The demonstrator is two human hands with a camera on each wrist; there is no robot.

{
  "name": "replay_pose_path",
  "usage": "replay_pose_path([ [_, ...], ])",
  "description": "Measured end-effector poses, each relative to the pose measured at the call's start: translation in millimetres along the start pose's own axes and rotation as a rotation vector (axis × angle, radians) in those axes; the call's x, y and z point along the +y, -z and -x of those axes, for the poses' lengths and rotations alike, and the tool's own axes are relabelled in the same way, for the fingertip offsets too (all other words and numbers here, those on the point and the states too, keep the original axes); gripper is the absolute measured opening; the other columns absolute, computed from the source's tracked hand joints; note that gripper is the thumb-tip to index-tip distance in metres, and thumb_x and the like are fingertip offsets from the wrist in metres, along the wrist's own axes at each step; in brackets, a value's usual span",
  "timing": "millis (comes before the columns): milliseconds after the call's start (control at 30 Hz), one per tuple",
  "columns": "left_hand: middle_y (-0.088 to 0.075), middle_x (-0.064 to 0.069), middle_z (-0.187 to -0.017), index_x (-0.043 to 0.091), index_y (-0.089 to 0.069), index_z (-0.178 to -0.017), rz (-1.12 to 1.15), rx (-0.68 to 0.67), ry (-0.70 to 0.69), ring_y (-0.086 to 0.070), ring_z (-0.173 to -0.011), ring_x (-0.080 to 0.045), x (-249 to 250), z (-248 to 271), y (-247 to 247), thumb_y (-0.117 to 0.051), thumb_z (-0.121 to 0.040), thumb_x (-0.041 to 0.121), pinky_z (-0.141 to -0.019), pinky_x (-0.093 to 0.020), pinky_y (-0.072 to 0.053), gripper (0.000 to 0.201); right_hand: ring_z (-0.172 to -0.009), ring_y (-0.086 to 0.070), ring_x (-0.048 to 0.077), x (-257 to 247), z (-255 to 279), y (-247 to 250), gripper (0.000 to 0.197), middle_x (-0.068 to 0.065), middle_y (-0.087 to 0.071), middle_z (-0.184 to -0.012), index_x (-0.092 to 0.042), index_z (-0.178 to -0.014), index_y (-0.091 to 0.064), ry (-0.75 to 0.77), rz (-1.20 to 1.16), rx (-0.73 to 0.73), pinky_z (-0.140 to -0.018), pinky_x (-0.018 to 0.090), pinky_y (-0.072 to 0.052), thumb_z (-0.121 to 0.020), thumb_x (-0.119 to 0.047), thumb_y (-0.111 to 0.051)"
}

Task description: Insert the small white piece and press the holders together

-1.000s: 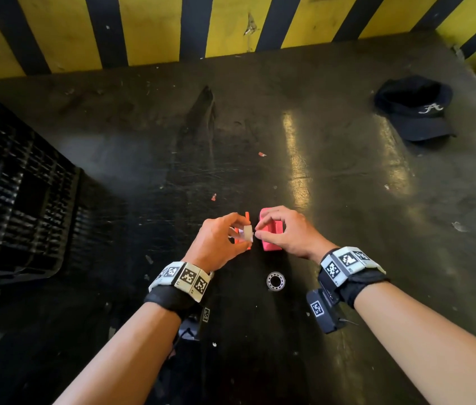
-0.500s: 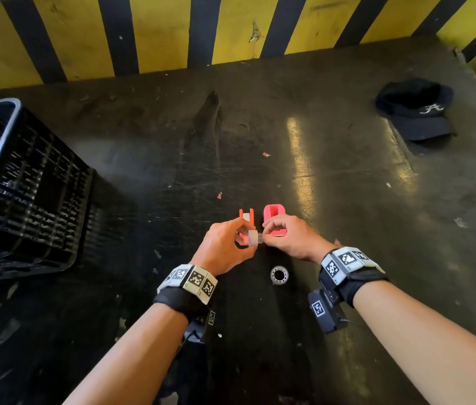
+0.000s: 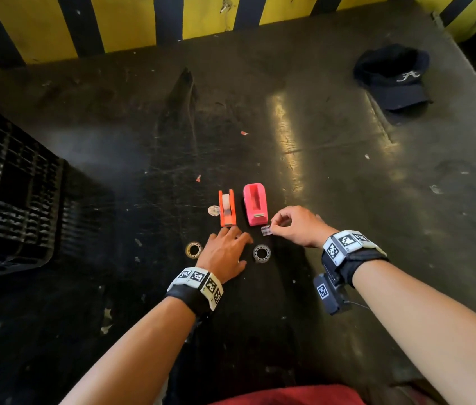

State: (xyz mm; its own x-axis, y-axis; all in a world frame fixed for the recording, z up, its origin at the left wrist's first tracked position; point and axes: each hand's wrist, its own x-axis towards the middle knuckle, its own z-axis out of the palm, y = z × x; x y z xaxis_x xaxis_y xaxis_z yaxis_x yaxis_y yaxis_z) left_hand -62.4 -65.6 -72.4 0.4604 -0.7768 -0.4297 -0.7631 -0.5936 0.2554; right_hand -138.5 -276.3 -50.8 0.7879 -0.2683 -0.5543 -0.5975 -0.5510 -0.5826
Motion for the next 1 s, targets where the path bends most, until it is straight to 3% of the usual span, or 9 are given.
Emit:
replay_pose_path([
  [33,-0.045,-0.004,-0.148,0.03,-0.043,-0.146,-0.003,-0.02,-0.057,-0.044,-0.137,-0.027,2,-5,3,-0.068,-0.091,0.03,-0.109,-0.048,-0.043,0.06,-0.099,-0.069,0.014,6,-1,0,0.023,-0.014,-0.077,-0.097,-0.039,-0.085,-0.077,-0.012,-0.026,0.009,-0.102,0.019,-0.046,-0.073,-0.056,-0.069],
  [67,-0.044,-0.005,-0.149,0.032,-0.041,-0.148,-0.017,-0.049,-0.106,-0.044,-0.136,-0.028,5,-11,5,-0.066,-0.092,0.026,-0.109,-0.048,-0.042,0.062,-0.097,-0.071,0.014,13,-2,0,0.026,-0.015,-0.076,-0.092,-0.043,-0.08,-0.075,-0.015,-0.043,0.011,-0.106,0.04,-0.049,-0.065,-0.062,-0.066],
  [100,-0.043,-0.005,-0.15,0.034,-0.039,-0.15,-0.035,-0.079,-0.149,-0.044,-0.136,-0.028,7,-16,6,-0.065,-0.093,0.021,-0.109,-0.048,-0.042,0.064,-0.095,-0.071,0.014,21,-4,1,0.026,-0.014,-0.077,-0.09,-0.042,-0.075,-0.074,-0.012,-0.052,0.007,-0.103,0.047,-0.051,-0.062,-0.062,-0.066],
  [233,-0.041,-0.005,-0.151,0.041,-0.038,-0.152,-0.104,-0.181,-0.267,-0.044,-0.136,-0.028,10,-33,4,-0.063,-0.095,0.012,-0.107,-0.047,-0.046,0.068,-0.093,-0.074,0.018,28,5,9,0.01,-0.004,-0.079,-0.092,-0.029,-0.075,-0.072,-0.015,-0.093,0.01,-0.09,0.036,-0.058,-0.082,-0.031,-0.078],
  [333,-0.047,-0.003,-0.146,0.035,-0.046,-0.148,-0.016,-0.163,-0.261,-0.05,-0.13,-0.025,5,-36,3,-0.062,-0.097,0.017,-0.105,-0.044,-0.048,0.056,-0.093,-0.074,0.018,35,6,10,0.011,-0.001,-0.079,-0.093,-0.028,-0.076,-0.072,-0.018,-0.108,0.011,-0.087,0.034,-0.057,-0.085,-0.026,-0.078],
  [500,-0.066,0.005,-0.122,0.024,-0.063,-0.127,0.526,0.145,-0.052,-0.068,-0.105,-0.007,-10,-19,3,-0.082,-0.082,0.018,-0.091,-0.027,-0.059,0.049,-0.094,-0.073,0.016,37,2,1,0.012,-0.006,-0.08,-0.089,-0.03,-0.074,-0.073,-0.001,-0.146,0.005,-0.105,0.041,-0.047,-0.079,-0.04,-0.077],
  [600,-0.071,0.011,-0.111,0.025,-0.066,-0.12,0.819,0.214,0.097,-0.074,-0.088,-0.004,-12,-8,9,-0.086,-0.079,0.016,-0.075,-0.014,-0.059,0.047,-0.094,-0.074,0.014,27,-1,-6,0.012,-0.006,-0.08,-0.091,-0.023,-0.086,-0.078,0.026,-0.203,-0.01,-0.095,0.03,-0.051,-0.084,-0.035,-0.077],
  [766,-0.074,0.007,-0.115,0.025,-0.065,-0.123,1.016,0.206,0.1,-0.076,-0.091,-0.008,-13,-2,16,-0.085,-0.08,0.019,-0.082,-0.029,-0.064,0.047,-0.098,-0.073,0.026,6,-10,-17,0.009,0.003,-0.08,-0.097,-0.018,-0.091,-0.078,0.097,-0.278,-0.019,-0.094,0.044,-0.057,-0.09,-0.026,-0.075],
  [1000,-0.077,0.003,-0.113,0.023,-0.066,-0.121,1.057,0.18,0.119,-0.077,-0.092,-0.009,-18,0,24,-0.084,-0.082,0.022,-0.089,-0.034,-0.063,0.043,-0.085,-0.066,0.011,-6,-15,-19,0.008,-0.006,-0.074,-0.091,-0.028,-0.086,-0.075,0.159,-0.351,-0.031,-0.08,0.028,-0.049,-0.094,-0.026,-0.074],
])
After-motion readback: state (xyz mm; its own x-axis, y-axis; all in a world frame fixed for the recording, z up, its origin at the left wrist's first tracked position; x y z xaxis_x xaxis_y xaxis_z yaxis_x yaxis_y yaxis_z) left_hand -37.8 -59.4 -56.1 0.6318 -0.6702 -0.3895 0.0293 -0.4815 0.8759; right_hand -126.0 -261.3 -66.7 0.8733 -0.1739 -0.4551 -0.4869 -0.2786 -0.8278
